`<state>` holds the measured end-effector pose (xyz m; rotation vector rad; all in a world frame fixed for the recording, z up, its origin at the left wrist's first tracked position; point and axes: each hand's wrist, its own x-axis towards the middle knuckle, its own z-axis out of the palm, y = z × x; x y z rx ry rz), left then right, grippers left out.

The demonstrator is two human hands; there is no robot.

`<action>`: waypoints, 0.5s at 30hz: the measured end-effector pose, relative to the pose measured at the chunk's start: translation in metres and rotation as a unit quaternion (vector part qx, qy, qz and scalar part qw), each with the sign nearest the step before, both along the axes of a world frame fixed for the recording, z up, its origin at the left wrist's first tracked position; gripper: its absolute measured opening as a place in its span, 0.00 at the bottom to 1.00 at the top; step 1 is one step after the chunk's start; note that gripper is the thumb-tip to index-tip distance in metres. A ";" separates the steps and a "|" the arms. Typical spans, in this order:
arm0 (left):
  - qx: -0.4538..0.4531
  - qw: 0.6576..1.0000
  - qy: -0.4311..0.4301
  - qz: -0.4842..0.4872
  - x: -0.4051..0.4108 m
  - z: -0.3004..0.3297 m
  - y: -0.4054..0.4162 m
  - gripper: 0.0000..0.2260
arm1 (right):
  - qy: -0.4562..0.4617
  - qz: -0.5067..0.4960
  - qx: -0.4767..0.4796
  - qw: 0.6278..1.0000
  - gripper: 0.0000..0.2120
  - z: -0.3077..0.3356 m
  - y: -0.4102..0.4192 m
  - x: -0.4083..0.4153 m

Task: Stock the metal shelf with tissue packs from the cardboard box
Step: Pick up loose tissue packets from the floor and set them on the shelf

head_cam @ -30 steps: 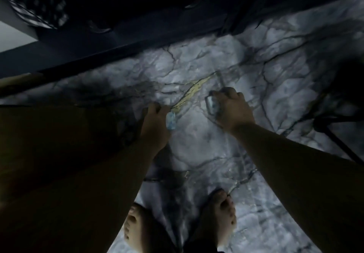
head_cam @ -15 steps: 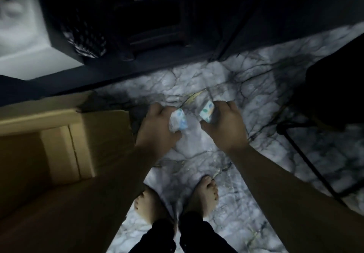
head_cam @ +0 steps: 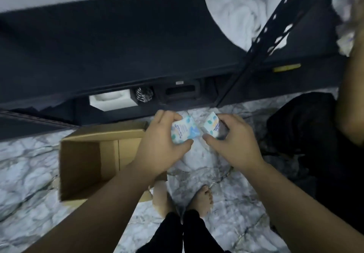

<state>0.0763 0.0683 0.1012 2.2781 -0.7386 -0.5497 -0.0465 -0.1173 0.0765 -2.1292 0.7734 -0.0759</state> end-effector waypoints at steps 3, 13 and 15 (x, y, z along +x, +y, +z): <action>-0.019 1.000 0.013 0.022 -0.005 0.049 0.013 0.23 | -0.016 0.007 -0.012 1.000 0.23 0.052 0.007 -0.001; -0.062 0.996 -0.044 0.048 -0.012 0.167 0.082 0.23 | -0.065 0.027 0.008 0.997 0.22 0.172 0.054 -0.006; -0.065 0.995 -0.053 0.059 -0.007 0.185 0.100 0.23 | -0.078 0.036 0.008 0.996 0.22 0.187 0.068 -0.001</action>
